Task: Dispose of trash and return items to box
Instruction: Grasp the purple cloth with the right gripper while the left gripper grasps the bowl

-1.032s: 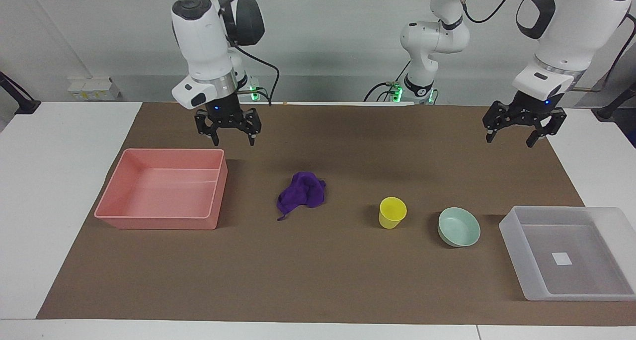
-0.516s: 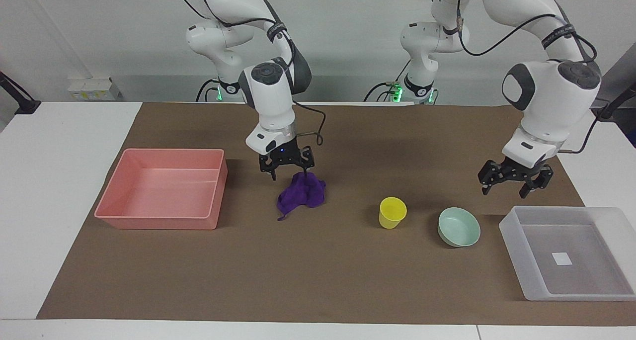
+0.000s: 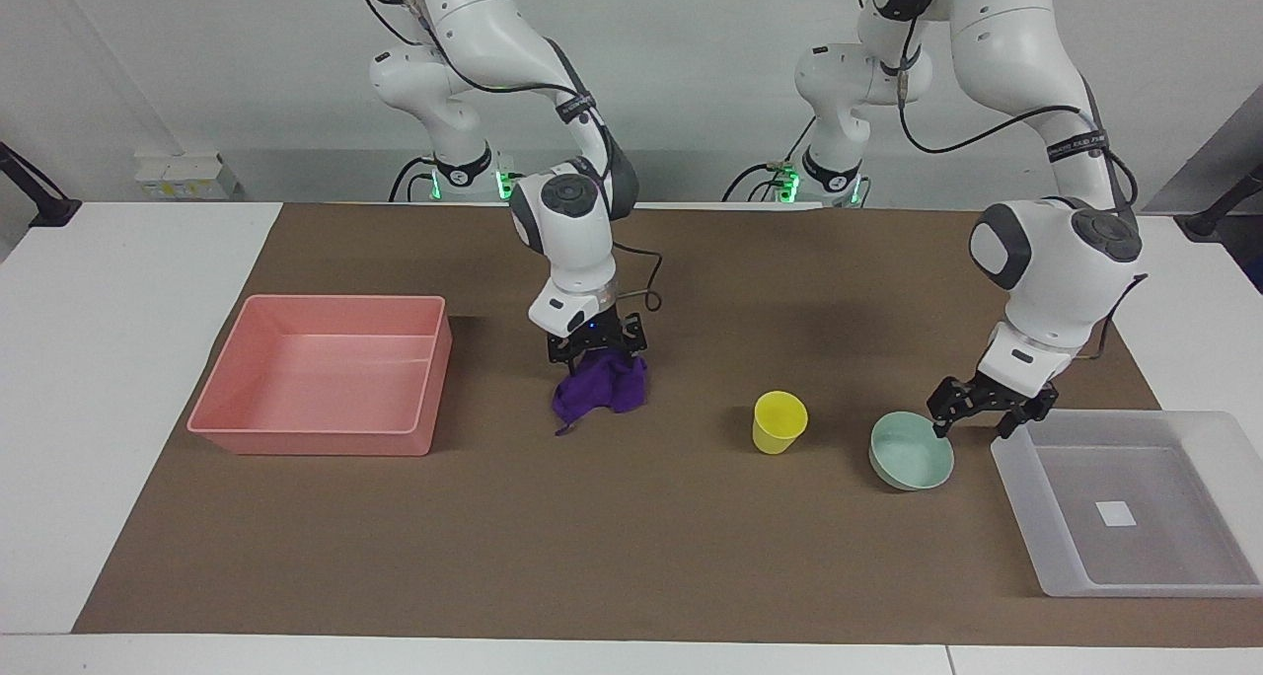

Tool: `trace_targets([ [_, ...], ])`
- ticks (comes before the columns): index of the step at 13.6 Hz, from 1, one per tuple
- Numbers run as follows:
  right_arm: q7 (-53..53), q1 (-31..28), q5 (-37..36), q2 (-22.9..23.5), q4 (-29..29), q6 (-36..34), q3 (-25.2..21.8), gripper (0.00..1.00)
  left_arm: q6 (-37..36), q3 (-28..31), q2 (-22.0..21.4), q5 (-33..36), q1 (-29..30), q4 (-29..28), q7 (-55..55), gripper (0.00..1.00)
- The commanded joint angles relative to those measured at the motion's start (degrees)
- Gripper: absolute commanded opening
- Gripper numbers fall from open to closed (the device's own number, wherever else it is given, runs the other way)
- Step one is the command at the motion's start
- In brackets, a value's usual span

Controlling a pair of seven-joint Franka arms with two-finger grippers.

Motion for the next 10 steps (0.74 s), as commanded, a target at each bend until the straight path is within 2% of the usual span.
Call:
trace_targets([
  [1, -1.38, -0.31, 0.30, 0.17, 0.32, 0.40, -0.11, 0.00, 3.41, -0.40, 2.08, -0.69, 0.32, -0.60, -1.90, 0.99],
  [4, 2.04, -0.31, 0.30, -0.62, 0.84, -2.41, -0.20, 0.00, 5.09, -0.40, 3.32, -0.69, -0.03, -1.48, -1.99, 0.86],
  [5, 2.22, -0.39, 0.39, -1.06, 1.28, -3.55, -0.20, 0.00, 5.96, -0.40, 3.32, -0.69, -0.12, -2.44, -2.16, 0.71],
  [6, 2.40, -0.48, 0.48, -2.28, 1.72, -5.30, -0.28, 0.00, 8.06, -0.40, 3.32, -0.69, -0.47, -3.84, -2.86, 0.60],
  [7, 3.62, -0.66, 0.39, -3.60, 2.33, -7.23, -0.46, 0.00, 9.30, -0.40, 3.32, -0.69, -0.64, -4.55, -3.22, 0.42],
  [8, 4.59, -0.83, 0.39, -5.09, 3.21, -9.43, -0.81, 0.00, 8.87, -0.40, 3.32, -0.69, -0.64, -4.56, -3.13, 0.11],
  [9, 4.95, -1.10, 0.22, -6.67, 4.35, -11.80, -1.07, 0.00, 8.43, -0.40, 3.24, -0.69, -0.64, -4.47, -3.05, 0.00],
  [10, 5.13, -3.10, -0.13, -8.51, 5.49, -14.26, -1.08, 0.00, 8.43, -0.40, 3.24, -0.69, -0.64, -4.38, -2.96, 0.00],
])
